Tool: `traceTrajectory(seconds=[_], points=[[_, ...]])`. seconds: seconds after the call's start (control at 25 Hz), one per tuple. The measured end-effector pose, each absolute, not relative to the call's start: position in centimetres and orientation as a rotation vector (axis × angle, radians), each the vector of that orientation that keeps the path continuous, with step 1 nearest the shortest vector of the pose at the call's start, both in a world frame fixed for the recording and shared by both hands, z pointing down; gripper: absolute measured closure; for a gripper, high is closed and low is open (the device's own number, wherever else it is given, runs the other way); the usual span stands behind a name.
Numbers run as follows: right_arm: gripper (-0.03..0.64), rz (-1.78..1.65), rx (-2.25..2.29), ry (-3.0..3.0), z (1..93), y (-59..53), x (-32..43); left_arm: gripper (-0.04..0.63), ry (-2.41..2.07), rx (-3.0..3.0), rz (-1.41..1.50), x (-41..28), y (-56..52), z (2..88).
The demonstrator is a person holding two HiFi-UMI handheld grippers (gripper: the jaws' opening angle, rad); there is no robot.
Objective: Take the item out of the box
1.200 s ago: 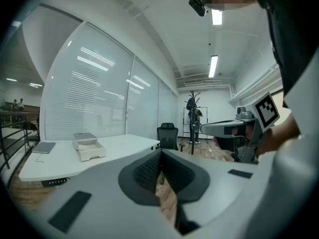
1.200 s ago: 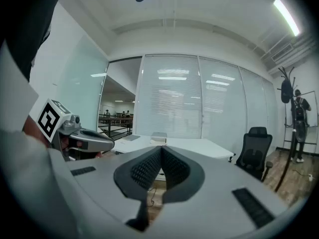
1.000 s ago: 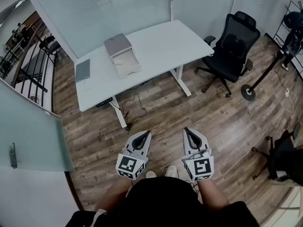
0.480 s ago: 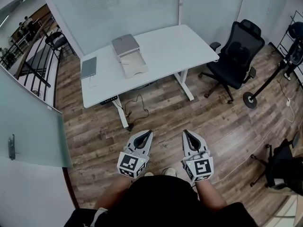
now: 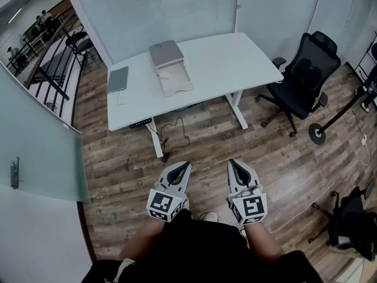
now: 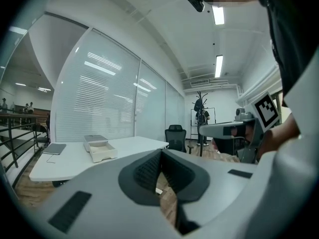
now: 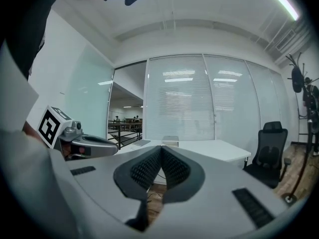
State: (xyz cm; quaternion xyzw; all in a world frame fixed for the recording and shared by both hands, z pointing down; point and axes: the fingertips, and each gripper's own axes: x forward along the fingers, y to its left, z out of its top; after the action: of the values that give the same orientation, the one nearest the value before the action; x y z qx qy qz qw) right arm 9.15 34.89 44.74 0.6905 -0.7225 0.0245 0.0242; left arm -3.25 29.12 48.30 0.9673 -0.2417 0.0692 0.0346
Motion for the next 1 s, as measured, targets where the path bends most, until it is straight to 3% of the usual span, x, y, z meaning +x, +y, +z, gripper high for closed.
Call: traceTrajectory(seconds=[1.0], points=[[0.611,0.076,2.130,-2.226,44.1,12.7,4.8,0.583,-0.744,2.994,0.172,-7.9,7.8,47.4]])
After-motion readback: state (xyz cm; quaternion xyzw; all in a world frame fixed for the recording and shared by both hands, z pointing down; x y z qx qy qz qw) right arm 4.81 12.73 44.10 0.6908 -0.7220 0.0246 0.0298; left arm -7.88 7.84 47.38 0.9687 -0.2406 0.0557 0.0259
